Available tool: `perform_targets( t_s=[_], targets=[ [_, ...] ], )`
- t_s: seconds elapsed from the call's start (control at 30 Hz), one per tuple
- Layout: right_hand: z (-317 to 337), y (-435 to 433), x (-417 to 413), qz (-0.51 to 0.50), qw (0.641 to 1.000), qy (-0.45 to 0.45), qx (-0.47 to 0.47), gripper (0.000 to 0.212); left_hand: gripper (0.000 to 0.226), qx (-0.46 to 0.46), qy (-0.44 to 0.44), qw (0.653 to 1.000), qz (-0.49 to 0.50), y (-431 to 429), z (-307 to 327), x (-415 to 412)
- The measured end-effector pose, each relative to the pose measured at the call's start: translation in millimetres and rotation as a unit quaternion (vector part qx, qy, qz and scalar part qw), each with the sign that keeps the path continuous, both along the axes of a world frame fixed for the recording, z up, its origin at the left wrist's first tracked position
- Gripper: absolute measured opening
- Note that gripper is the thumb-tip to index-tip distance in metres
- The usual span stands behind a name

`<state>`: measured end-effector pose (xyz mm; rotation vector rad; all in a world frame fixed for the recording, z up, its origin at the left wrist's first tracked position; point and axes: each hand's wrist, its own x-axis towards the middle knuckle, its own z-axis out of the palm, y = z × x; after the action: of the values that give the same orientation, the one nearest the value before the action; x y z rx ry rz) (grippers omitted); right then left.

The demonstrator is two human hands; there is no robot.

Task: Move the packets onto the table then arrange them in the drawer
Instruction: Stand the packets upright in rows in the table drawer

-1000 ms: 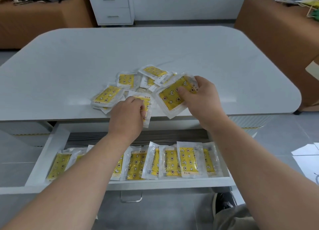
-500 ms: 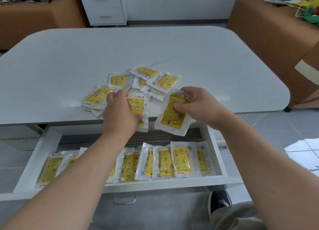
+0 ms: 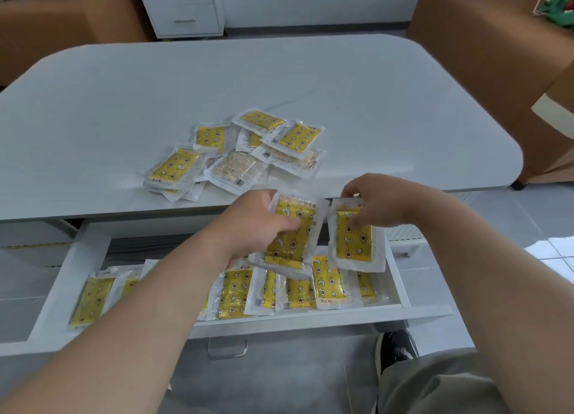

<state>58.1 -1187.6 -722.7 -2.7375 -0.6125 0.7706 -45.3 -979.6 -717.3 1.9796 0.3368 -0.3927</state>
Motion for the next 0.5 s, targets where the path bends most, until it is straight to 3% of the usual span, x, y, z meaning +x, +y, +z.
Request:
perform_targets(
  t_s=[0.13,0.23,0.37,0.5],
  targets=[
    [-11.2,7.3,-6.9,0.061,0.995,0.011,-0.075,0.049,0.029,-0.028,0.024,0.997,0.063,4.1,-16.6,4.7],
    [-28.6,15.6,-13.3,0.103,0.988,0.047,-0.102,0.038,0.044,-0.034,0.044,0.995,0.082,7.1,-22.9,8.5],
    [-49.5,17.1,-16.6,0.139,0.977,0.056,-0.149,0.033,0.044,-0.041,0.07,0.994,0.071,8.5,-29.7,12.7],
    [-64.1,12.4,-18.8,0.14,0.973,0.044,-0.177,0.057,0.036,-0.036,0.08,0.994,0.065,8.3,-34.9,16.6]
  ],
)
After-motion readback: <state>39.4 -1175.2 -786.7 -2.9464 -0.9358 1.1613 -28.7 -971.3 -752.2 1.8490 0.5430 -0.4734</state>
